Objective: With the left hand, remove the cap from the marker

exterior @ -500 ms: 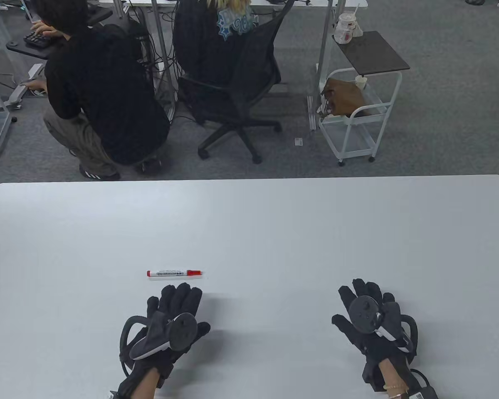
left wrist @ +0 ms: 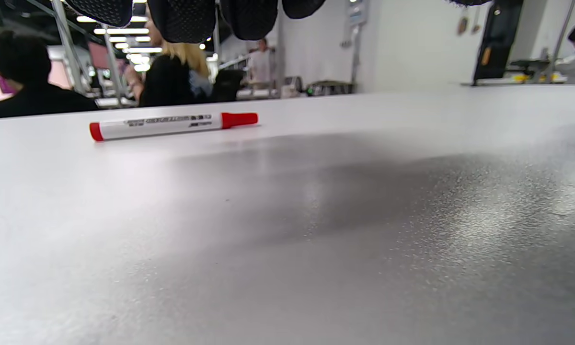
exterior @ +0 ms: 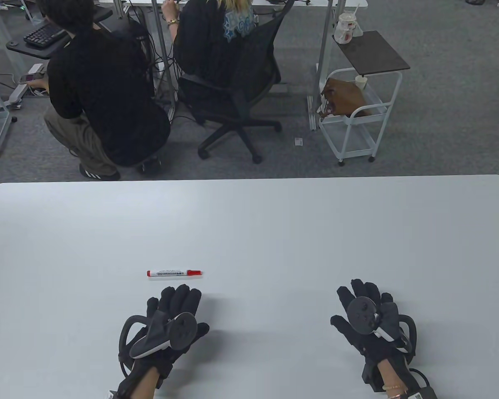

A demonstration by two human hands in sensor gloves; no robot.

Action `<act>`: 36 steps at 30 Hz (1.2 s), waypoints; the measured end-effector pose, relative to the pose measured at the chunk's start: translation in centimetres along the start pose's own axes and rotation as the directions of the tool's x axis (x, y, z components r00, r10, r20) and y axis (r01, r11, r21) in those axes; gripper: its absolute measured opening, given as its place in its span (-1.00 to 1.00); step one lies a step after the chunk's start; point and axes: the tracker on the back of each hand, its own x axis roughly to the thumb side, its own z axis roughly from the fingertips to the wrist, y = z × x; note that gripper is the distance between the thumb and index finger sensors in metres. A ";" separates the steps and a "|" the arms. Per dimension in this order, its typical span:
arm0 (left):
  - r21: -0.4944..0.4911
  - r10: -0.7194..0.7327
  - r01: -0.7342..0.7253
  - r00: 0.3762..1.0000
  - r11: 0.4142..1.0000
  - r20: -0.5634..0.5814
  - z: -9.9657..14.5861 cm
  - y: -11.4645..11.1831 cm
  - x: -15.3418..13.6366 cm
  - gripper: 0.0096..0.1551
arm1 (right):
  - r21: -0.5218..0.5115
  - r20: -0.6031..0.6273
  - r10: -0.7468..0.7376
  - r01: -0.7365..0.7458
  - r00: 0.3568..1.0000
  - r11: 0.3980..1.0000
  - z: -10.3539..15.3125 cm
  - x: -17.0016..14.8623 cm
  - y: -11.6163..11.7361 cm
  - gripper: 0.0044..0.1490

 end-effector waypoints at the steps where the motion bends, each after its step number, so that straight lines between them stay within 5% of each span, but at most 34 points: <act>1: -0.002 -0.001 0.001 1.000 1.000 -0.004 0.0 0.0 -0.1 0.02 | 0.000 0.000 -0.001 0.001 1.000 1.000 0.0 0.0 0.0 -0.03; 10: 0.025 -0.026 0.028 0.994 0.999 -0.105 -0.3 1.1 -2.4 0.01 | -0.014 0.007 -0.013 0.013 1.000 1.000 0.4 0.4 -0.6 -0.04; 15: 0.052 -0.034 0.046 0.977 0.998 -0.210 -2.8 4.0 -5.7 0.04 | -0.058 0.029 -0.008 0.009 1.000 0.998 1.1 1.1 -1.3 -0.06; 18: -0.053 -0.155 0.146 0.956 0.988 -0.249 -5.5 4.8 -7.4 0.00 | -0.080 0.060 0.017 -0.012 0.998 0.997 1.4 1.9 -1.4 -0.06; 23: -0.262 -0.216 0.150 0.945 0.953 -0.245 -10.2 2.5 -9.7 -0.07 | -0.098 0.092 0.047 -0.038 0.995 0.994 1.9 2.8 -1.5 -0.05; 28: -0.347 -0.210 0.113 0.944 0.931 -0.255 -12.5 -0.3 -10.7 -0.20 | -0.103 0.101 0.066 -0.055 0.993 0.993 2.0 3.2 -1.5 -0.06; 31: -0.250 -0.194 0.128 0.947 0.960 -0.258 -12.4 0.0 -10.6 -0.34 | -0.099 0.101 0.070 -0.060 0.992 0.993 2.0 3.2 -1.5 -0.05; 36: -0.223 -0.314 0.267 0.925 0.938 -0.212 -12.2 -0.1 -9.7 -0.50 | -0.065 0.115 0.067 -0.060 0.991 0.996 1.6 3.4 -0.8 -0.06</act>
